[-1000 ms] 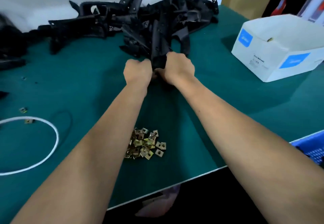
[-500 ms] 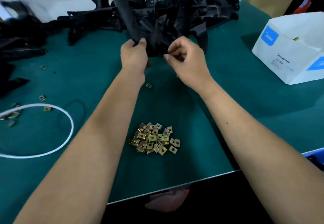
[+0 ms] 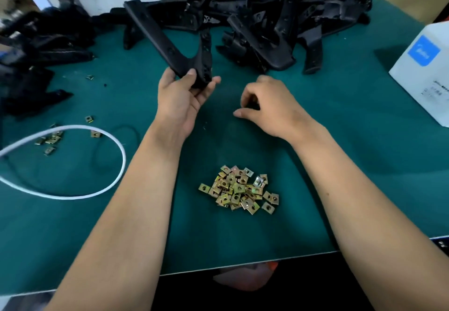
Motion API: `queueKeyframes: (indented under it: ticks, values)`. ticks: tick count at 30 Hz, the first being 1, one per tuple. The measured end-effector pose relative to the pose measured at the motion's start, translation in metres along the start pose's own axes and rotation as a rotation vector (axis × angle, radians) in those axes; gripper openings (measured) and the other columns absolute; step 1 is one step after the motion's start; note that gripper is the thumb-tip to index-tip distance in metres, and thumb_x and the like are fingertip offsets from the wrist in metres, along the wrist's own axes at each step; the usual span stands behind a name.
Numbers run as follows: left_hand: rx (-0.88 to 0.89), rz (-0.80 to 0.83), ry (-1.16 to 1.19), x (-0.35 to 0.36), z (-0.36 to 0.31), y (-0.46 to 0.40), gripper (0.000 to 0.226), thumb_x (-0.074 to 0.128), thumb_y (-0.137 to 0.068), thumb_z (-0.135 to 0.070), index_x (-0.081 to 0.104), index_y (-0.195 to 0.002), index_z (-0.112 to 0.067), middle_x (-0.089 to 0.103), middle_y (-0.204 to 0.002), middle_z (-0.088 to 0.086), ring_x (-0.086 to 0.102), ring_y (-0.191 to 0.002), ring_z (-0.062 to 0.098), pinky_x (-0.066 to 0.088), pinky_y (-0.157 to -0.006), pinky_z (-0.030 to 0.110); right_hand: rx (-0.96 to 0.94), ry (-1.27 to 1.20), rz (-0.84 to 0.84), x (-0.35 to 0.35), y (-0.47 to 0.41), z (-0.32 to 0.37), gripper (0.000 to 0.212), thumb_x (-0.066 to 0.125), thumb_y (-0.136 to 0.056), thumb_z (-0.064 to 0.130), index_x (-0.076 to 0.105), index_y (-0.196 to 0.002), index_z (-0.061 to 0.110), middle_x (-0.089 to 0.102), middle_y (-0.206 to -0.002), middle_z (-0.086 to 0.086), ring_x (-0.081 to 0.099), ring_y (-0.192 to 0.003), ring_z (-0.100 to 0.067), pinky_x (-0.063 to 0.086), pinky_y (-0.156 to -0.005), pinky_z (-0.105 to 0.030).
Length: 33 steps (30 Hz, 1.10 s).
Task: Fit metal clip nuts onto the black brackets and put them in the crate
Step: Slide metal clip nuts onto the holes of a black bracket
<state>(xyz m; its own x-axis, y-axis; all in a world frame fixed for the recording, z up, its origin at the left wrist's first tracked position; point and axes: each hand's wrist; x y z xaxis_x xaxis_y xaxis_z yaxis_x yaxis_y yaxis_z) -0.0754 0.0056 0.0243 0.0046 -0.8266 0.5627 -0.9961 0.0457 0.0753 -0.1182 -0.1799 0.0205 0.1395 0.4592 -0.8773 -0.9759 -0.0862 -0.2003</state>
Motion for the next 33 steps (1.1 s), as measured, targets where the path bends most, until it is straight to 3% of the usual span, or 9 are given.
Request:
queueKeyframes:
  ticks: [6, 11, 15, 22, 28, 33]
  values:
    - [-0.132, 0.118, -0.008, -0.002, 0.000, 0.003, 0.012, 0.061, -0.099, -0.001, 0.057, -0.111, -0.001, 0.067, -0.103, 0.015, 0.075, -0.090, 0.031, 0.059, -0.073, 0.026, -0.027, 0.010, -0.047, 0.006, 0.000, 0.006, 0.013, 0.070, -0.097, 0.027, 0.071, -0.093, 0.014, 0.067, -0.094, -0.001, 0.061, -0.088, -0.020, 0.050, -0.081, -0.038]
    - [-0.182, 0.221, -0.120, -0.001, 0.003, 0.006, 0.011, 0.062, -0.099, -0.005, 0.061, -0.110, -0.006, 0.073, -0.098, 0.008, 0.073, -0.089, 0.020, 0.058, -0.078, 0.028, 0.121, -0.723, -0.187, 0.010, 0.004, 0.018, 0.017, 0.059, -0.103, 0.017, 0.068, -0.089, 0.015, 0.069, -0.066, 0.004, 0.058, -0.055, -0.009, 0.046, -0.053, -0.021]
    - [-0.209, 0.233, -0.095, 0.000, 0.004, 0.007, 0.007, 0.061, -0.099, -0.004, 0.062, -0.105, -0.008, 0.073, -0.100, 0.008, 0.071, -0.089, 0.018, 0.058, -0.083, 0.030, 0.149, -0.975, -0.228, 0.010, 0.004, 0.020, 0.018, 0.059, -0.102, 0.006, 0.076, -0.098, 0.012, 0.072, -0.075, 0.002, 0.062, -0.066, -0.009, 0.049, -0.060, -0.022]
    - [-0.224, 0.272, -0.088, -0.001, 0.005, 0.007, 0.013, 0.059, -0.100, -0.003, 0.062, -0.112, -0.005, 0.074, -0.100, 0.008, 0.071, -0.089, 0.017, 0.058, -0.082, 0.029, 0.221, -1.127, -0.258, 0.009, 0.004, 0.016, 0.012, 0.069, -0.094, 0.001, 0.069, -0.105, 0.005, 0.078, -0.083, -0.011, 0.068, -0.067, -0.015, 0.052, -0.060, -0.023]
    - [-0.222, 0.287, -0.089, -0.001, 0.006, 0.007, 0.010, 0.060, -0.099, -0.003, 0.061, -0.109, -0.005, 0.074, -0.098, 0.009, 0.072, -0.086, 0.019, 0.058, -0.074, 0.028, 0.316, -1.195, -0.223, 0.007, 0.005, 0.016, 0.007, 0.074, -0.091, 0.002, 0.075, -0.092, 0.009, 0.076, -0.080, -0.004, 0.068, -0.067, -0.011, 0.049, -0.053, -0.021]
    - [-0.213, 0.292, -0.085, -0.001, 0.007, 0.006, 0.007, 0.062, -0.098, -0.002, 0.063, -0.103, -0.007, 0.074, -0.095, 0.007, 0.072, -0.084, 0.018, 0.058, -0.075, 0.030, 0.378, -1.294, -0.190, 0.007, 0.005, 0.015, 0.006, 0.076, -0.090, 0.002, 0.076, -0.092, 0.008, 0.073, -0.082, -0.004, 0.067, -0.070, -0.011, 0.052, -0.057, -0.021]
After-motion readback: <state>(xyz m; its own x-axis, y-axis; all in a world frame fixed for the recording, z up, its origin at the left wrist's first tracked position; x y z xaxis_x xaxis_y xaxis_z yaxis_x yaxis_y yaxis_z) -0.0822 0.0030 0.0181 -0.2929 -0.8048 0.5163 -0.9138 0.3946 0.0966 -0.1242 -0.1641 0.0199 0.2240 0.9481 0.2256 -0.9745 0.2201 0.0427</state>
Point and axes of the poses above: each hand's wrist, its own y-axis away from the middle knuckle, its own x-axis out of the palm, z = x × y
